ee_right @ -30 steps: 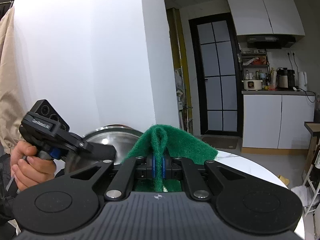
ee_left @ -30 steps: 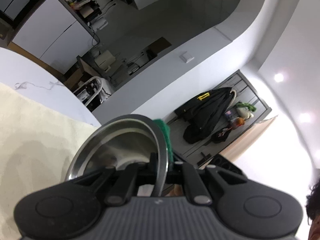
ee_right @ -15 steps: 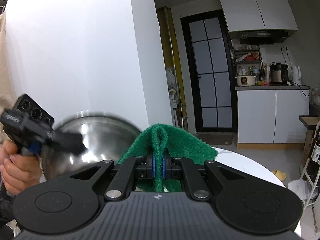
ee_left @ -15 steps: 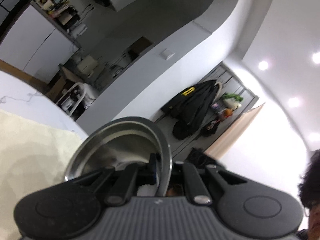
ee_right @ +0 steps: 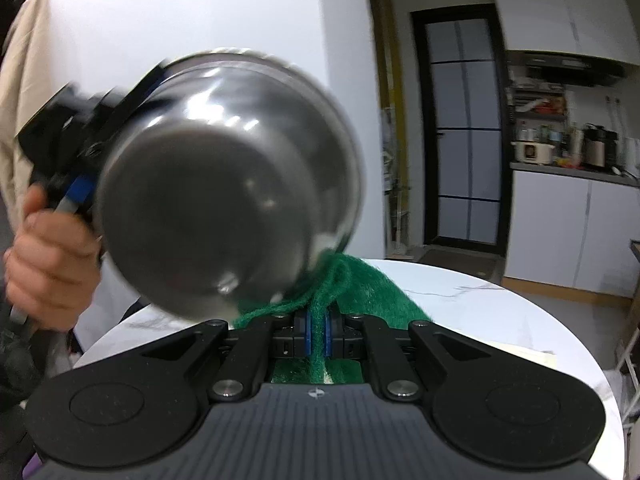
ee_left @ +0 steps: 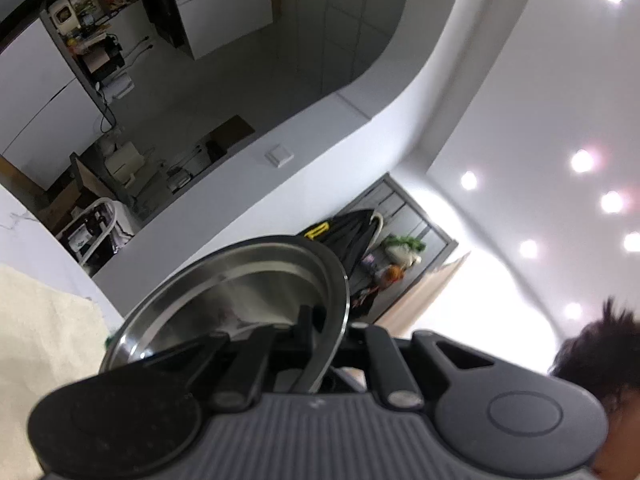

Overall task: Clean bowl
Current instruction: 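Rotate the upturned bowl with the left gripper while the right gripper keeps scrubbing its base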

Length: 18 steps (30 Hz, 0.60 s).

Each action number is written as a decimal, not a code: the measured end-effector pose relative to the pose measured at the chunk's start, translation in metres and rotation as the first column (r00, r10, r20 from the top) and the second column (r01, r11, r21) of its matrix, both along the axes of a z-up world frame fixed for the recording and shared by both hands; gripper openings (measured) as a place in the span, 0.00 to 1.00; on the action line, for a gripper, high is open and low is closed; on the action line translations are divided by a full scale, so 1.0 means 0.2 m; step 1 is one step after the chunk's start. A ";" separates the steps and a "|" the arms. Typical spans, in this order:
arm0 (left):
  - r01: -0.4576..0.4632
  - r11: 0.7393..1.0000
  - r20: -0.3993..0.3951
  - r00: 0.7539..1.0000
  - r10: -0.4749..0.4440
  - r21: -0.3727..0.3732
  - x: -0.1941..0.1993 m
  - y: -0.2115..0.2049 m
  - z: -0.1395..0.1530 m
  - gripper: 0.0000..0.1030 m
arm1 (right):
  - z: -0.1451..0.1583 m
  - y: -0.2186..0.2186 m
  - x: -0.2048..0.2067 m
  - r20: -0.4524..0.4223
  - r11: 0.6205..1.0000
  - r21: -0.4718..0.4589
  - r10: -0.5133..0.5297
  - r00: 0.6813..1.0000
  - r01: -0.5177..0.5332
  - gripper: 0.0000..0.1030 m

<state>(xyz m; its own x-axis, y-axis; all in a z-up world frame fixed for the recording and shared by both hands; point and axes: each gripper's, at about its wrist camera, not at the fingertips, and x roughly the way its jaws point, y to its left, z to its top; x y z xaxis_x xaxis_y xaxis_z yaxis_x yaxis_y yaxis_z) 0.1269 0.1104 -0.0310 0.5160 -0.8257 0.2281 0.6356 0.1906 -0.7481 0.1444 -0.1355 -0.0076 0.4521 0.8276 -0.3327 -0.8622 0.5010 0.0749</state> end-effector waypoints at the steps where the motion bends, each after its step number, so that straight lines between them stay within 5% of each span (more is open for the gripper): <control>1: -0.005 1.000 -0.002 1.000 0.005 -0.008 0.00 0.00 0.00 0.07 | 0.00 0.01 -0.01 0.002 1.000 -0.007 0.013 1.000 -0.013 0.08; 10: -0.054 0.998 -0.048 0.997 0.052 -0.033 0.01 0.01 -0.03 0.07 | 0.02 0.14 -0.12 0.001 0.986 -0.034 0.161 0.987 -0.161 0.08; 18: -0.086 0.996 -0.104 0.991 0.084 -0.009 0.06 0.02 -0.08 0.07 | 0.11 0.16 -0.24 0.040 0.969 0.044 0.241 0.970 -0.243 0.07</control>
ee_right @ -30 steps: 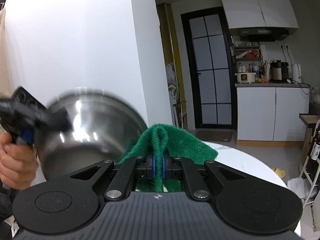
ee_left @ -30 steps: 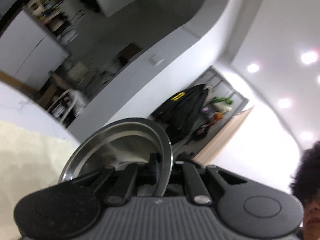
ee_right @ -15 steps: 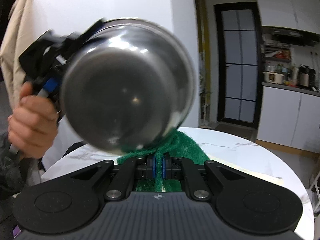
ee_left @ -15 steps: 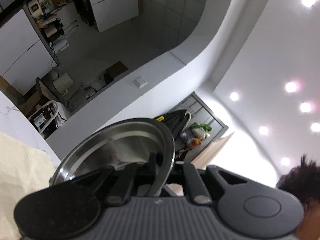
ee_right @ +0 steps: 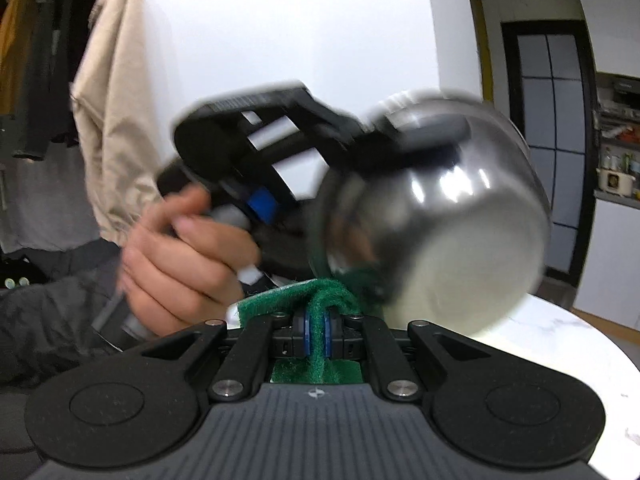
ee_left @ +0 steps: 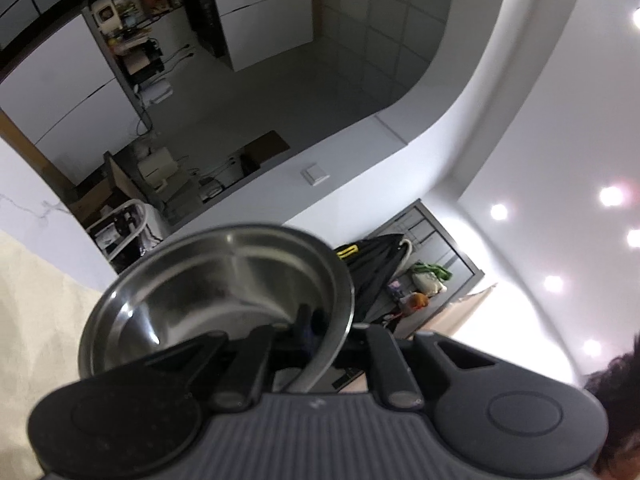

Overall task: Clean bowl
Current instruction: 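Rotate the upturned bowl with the left gripper while the right gripper keeps scrubbing its base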

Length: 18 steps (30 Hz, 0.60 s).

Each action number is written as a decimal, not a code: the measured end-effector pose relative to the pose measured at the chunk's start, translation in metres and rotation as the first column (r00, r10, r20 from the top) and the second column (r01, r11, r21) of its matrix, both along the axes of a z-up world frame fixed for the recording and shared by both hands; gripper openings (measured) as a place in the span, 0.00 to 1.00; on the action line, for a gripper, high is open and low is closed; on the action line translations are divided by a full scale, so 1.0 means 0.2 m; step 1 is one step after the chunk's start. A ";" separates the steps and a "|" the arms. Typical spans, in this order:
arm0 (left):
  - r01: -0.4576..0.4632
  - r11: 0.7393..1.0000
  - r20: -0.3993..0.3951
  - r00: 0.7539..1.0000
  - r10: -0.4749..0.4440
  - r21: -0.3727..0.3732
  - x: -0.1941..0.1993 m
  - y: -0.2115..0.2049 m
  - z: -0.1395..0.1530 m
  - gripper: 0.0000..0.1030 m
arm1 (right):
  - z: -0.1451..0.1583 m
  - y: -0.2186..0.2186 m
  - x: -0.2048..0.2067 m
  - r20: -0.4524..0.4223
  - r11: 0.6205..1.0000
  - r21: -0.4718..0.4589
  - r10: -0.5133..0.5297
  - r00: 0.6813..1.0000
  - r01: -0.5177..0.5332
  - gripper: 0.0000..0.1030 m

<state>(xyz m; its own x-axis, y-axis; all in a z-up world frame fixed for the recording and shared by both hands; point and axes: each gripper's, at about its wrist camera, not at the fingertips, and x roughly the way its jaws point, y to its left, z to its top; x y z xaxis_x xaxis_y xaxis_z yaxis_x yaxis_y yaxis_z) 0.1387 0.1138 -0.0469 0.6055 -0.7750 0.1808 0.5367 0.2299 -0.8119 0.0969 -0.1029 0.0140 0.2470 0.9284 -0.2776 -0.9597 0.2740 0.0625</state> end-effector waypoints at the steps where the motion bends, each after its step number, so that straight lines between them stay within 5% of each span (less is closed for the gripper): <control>1: -0.002 1.000 -0.004 1.000 0.002 -0.001 0.00 0.00 0.00 0.07 | 0.01 0.00 -0.01 -0.001 1.000 0.017 0.004 1.000 -0.004 0.07; 5: 0.001 1.000 -0.022 1.000 -0.002 -0.008 0.01 0.02 -0.01 0.07 | 0.03 -0.01 -0.02 -0.004 0.999 0.039 0.008 1.000 -0.008 0.07; 18: 0.035 0.999 0.030 0.999 -0.034 -0.033 -0.02 -0.01 0.07 0.07 | -0.12 0.07 0.12 -0.021 0.989 -0.096 -0.111 0.994 0.109 0.07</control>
<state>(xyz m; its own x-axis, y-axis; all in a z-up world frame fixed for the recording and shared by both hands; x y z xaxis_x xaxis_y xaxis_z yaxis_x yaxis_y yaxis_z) 0.1349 0.1122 -0.0331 0.5724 -0.7887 0.2244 0.5678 0.1837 -0.8024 0.1202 -0.0899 -0.0097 0.3378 0.8652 -0.3706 -0.9218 0.3837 0.0556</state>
